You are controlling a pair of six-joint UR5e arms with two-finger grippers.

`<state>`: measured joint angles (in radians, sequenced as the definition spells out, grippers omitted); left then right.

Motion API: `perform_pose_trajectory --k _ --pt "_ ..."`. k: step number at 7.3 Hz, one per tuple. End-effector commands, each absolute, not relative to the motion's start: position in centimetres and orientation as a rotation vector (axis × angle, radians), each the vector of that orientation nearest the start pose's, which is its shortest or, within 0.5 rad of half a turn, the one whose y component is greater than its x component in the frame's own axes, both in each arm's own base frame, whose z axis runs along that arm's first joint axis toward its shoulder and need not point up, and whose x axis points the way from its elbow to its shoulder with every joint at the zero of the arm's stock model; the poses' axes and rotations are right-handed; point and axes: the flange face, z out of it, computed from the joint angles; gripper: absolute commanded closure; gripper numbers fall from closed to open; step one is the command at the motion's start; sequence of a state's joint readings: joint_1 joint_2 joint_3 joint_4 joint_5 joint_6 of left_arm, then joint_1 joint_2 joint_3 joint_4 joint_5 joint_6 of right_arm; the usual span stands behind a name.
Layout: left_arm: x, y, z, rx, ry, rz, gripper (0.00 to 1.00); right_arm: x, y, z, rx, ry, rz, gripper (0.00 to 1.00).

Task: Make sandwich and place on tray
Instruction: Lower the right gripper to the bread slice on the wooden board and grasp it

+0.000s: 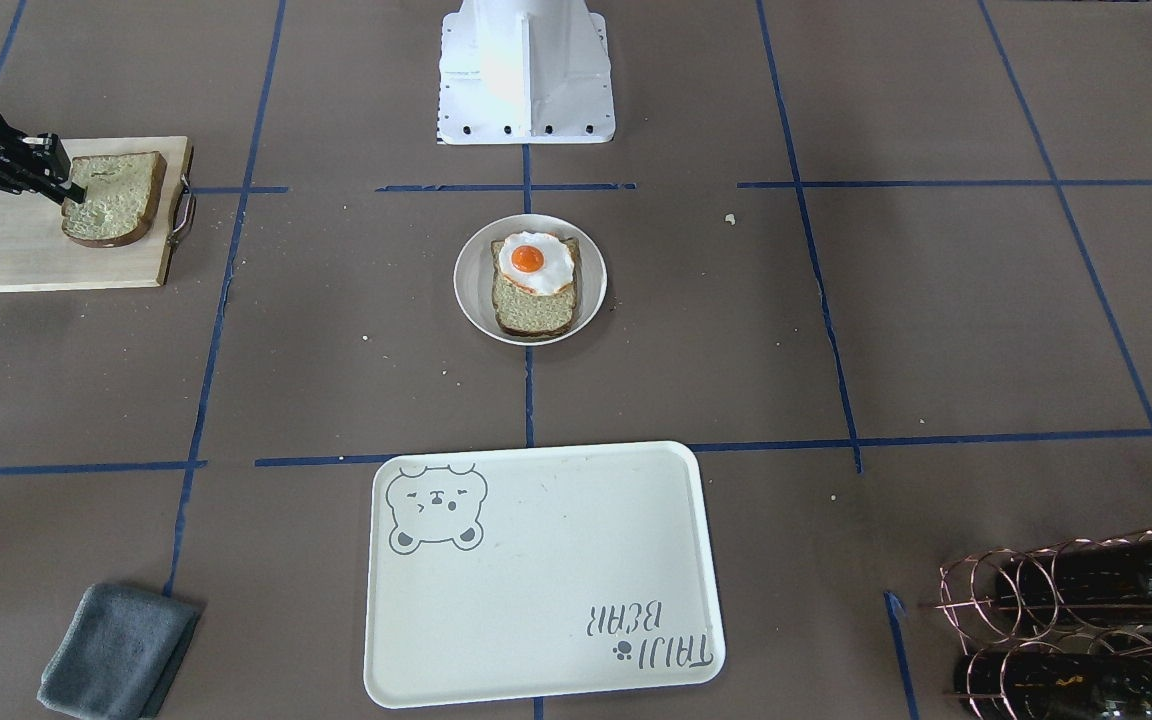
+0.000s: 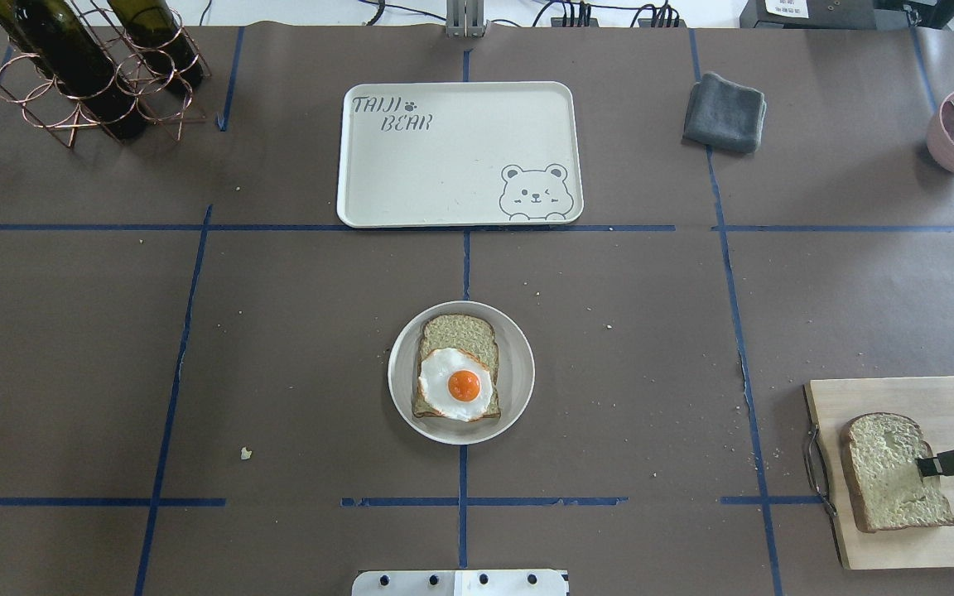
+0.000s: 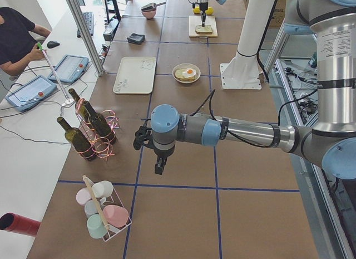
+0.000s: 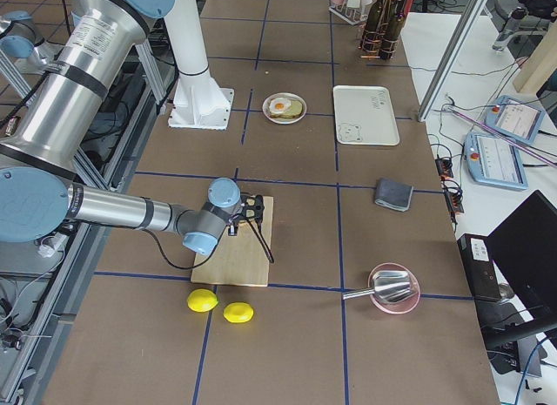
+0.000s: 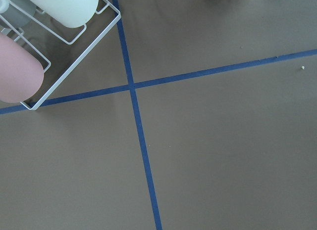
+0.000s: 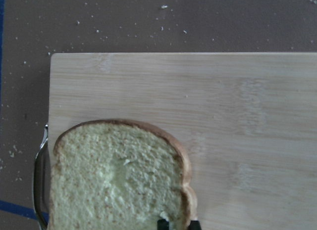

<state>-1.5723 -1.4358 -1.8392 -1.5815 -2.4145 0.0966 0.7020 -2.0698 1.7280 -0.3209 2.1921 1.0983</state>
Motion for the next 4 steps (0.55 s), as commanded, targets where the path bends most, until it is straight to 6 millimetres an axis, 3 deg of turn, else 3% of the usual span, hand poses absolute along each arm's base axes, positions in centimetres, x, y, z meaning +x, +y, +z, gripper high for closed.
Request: perform_pose_trajectory --k 1,2,4 --pt "-6.0 -43.9 58.3 0.175 0.835 0.149 0.00 -17.4 -24.4 63.7 0.007 -1.050 -0.081 1.00" --pt "-6.0 -43.9 58.3 0.175 0.835 0.149 0.00 -17.3 -24.4 63.8 0.007 -1.050 -0.079 1.00" --pt "-6.0 -43.9 58.3 0.175 0.835 0.149 0.00 -16.2 -24.6 61.3 0.028 -1.116 -0.084 1.00"
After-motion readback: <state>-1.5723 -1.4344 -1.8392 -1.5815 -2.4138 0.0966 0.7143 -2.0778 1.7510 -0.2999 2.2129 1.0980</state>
